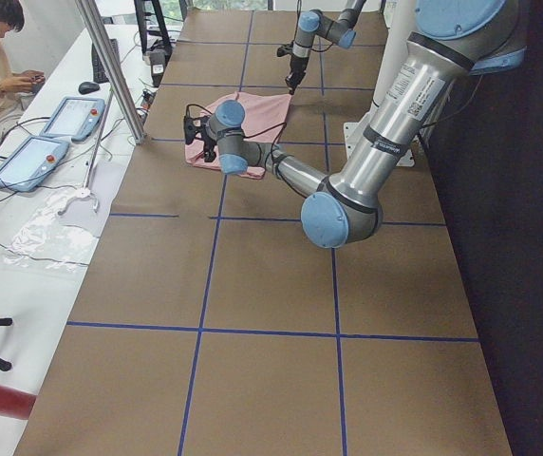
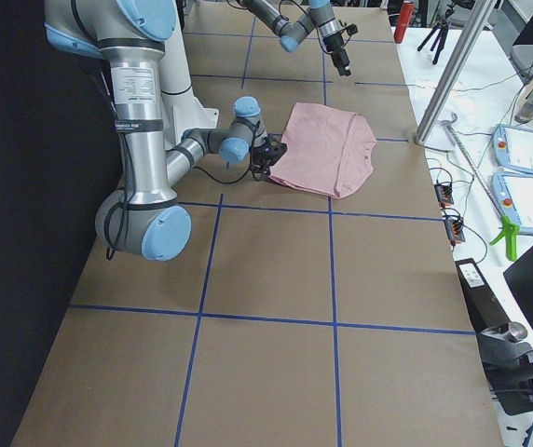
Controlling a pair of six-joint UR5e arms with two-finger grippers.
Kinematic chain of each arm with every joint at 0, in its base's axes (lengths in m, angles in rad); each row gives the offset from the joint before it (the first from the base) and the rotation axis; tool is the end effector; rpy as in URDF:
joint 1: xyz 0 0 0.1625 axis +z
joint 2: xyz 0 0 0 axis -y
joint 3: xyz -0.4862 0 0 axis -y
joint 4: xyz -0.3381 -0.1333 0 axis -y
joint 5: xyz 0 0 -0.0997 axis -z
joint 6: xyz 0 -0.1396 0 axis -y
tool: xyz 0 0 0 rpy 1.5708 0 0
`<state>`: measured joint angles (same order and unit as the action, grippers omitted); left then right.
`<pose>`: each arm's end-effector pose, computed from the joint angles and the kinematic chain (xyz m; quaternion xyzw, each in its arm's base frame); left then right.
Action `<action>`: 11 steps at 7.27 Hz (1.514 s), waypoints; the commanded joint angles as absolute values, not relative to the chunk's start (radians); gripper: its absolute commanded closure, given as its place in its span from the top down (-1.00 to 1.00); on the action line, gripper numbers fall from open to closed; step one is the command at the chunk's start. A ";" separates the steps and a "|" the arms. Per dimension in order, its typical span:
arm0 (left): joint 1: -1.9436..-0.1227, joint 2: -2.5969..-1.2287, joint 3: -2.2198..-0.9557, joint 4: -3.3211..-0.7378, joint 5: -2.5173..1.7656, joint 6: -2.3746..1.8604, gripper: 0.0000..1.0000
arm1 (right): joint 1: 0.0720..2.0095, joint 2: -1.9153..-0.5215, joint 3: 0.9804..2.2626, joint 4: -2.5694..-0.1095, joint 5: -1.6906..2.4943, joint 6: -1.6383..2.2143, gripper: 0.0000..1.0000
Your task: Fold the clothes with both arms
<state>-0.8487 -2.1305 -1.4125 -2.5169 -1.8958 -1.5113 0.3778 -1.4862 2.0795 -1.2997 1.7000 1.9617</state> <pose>0.4096 -0.5993 0.3745 0.1565 0.6088 -0.2033 0.7507 -0.4142 -0.2885 0.4719 -0.0614 -0.4176 0.3147 0.8502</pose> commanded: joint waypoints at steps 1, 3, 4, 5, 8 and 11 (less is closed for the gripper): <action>-0.844 -2.128 -1.457 -2.516 -1.899 -1.558 1.00 | 0.209 -1.499 2.240 -1.446 1.713 2.057 -1.00; -0.801 -2.055 -1.581 -2.516 -1.960 -1.568 0.98 | 0.099 -1.499 2.299 -1.471 1.813 2.082 -1.00; -0.770 -1.999 -1.648 -2.493 -1.959 -1.580 0.98 | 0.068 -1.502 2.316 -1.471 1.848 2.082 -1.00; -0.750 -1.962 -1.682 -2.471 -1.957 -1.582 1.00 | 0.040 -1.505 2.313 -1.474 1.847 2.117 0.98; -0.614 -1.970 -1.857 -2.057 -1.956 -1.669 1.00 | 0.290 -1.491 2.316 -1.474 1.856 2.111 1.00; -0.439 -1.963 -1.885 -1.949 -1.724 -1.756 0.99 | 0.618 -1.468 2.295 -1.476 1.861 1.928 1.00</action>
<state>-0.5170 -1.9642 -1.8797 -1.9961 -1.8419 -1.7165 0.5082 -1.4675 2.3105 -1.4725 1.8604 2.0419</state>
